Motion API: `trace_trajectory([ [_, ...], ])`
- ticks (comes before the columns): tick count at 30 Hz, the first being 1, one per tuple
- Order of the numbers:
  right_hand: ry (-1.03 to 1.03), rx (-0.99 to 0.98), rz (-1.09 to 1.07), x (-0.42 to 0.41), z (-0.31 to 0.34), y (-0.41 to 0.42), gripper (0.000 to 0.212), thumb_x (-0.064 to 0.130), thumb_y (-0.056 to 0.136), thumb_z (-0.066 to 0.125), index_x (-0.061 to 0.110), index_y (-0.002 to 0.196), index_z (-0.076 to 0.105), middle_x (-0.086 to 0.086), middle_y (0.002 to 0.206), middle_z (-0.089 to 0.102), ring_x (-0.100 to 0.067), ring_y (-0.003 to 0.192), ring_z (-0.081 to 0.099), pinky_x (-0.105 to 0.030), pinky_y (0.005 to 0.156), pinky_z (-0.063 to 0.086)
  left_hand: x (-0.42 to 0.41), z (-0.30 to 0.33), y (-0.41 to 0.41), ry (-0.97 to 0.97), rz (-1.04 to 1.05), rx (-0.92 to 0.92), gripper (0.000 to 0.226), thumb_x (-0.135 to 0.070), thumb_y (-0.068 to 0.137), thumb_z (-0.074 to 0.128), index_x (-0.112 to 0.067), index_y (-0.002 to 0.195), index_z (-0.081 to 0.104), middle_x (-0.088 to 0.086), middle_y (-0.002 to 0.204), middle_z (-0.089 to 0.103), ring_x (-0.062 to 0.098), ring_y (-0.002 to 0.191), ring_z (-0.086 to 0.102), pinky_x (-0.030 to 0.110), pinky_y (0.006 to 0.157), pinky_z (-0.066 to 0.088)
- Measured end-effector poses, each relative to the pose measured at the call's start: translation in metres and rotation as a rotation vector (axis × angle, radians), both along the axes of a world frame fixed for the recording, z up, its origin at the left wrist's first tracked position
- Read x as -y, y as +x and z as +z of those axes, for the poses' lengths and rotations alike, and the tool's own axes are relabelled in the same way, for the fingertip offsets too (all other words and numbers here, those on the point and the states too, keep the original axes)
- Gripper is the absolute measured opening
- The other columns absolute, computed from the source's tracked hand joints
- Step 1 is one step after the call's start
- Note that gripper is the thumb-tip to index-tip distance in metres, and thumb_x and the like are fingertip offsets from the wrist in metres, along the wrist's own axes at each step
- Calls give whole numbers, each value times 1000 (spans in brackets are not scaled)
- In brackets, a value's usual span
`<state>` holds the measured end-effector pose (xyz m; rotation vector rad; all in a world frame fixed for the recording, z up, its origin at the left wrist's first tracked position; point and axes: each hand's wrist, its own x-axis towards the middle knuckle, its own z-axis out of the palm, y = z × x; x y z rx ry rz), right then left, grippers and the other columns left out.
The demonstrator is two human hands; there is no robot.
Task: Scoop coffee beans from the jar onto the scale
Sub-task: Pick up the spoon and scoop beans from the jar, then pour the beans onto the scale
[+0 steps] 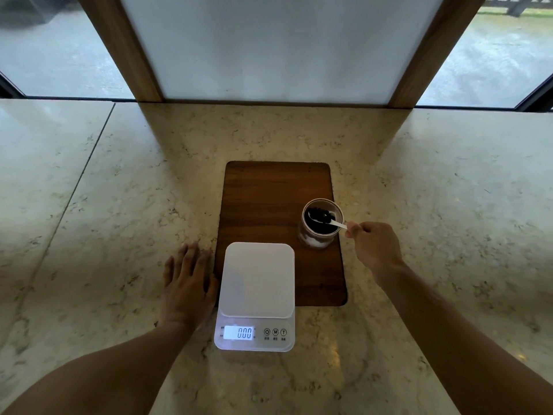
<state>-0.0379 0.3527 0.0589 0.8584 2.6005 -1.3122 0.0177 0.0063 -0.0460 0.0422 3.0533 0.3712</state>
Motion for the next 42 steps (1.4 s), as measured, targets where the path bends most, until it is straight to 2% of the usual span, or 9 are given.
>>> trace_trajectory([
  [13, -45, -30, -27, -3, 5, 9, 33, 32, 96, 57, 17, 70, 71, 0, 52, 54, -12, 42, 42, -26, 43, 32, -1, 3, 1, 23, 8, -14, 65, -45, 92, 22, -15, 146, 41, 14, 159, 30, 30, 151, 13, 53, 121, 11],
  [24, -66, -74, 47, 7, 10, 20, 35, 37, 96, 55, 21, 69, 70, 9, 32, 45, -5, 30, 32, -26, 43, 28, 1, -3, 0, -6, 5, -14, 64, -46, 93, 23, -17, 148, 38, 12, 161, 27, 27, 152, 10, 51, 122, 9],
  [27, -112, -87, 93, 14, 12, 27, 34, 36, 97, 54, 20, 71, 70, 7, 32, 40, -10, 33, 27, -25, 40, 23, 1, -3, 0, -2, 4, -16, 64, -45, 93, 24, -17, 148, 37, 12, 161, 25, 27, 152, 8, 51, 122, 8],
  [29, -99, -89, 124, 21, 12, 33, 33, 35, 97, 55, 21, 70, 70, 8, 32, 39, -6, 31, 25, -23, 38, 22, 1, -4, 0, 4, 3, -21, 63, -44, 92, 25, -17, 148, 38, 12, 161, 26, 27, 152, 9, 51, 122, 8],
  [36, -95, -34, 201, 44, 4, 54, 34, 34, 97, 55, 20, 69, 68, 10, 36, 48, -4, 31, 37, -22, 42, 26, 2, -6, 0, -4, -1, -38, 62, -45, 94, 27, -17, 147, 39, 12, 160, 28, 27, 151, 10, 51, 122, 9],
  [38, -99, -24, 220, 50, -3, 61, 34, 32, 96, 56, 20, 67, 68, 9, 40, 49, -3, 35, 41, -16, 41, 27, 2, -6, -1, 3, 2, -38, 61, -45, 94, 26, -17, 147, 39, 12, 160, 28, 28, 151, 11, 51, 122, 9],
  [42, -134, 8, 267, 61, -15, 71, 33, 31, 96, 57, 22, 66, 67, 21, 44, 55, 2, 41, 47, -14, 42, 27, 2, -7, -1, -4, 4, -38, 62, -46, 94, 26, -17, 148, 37, 12, 160, 29, 28, 151, 11, 51, 122, 9],
])
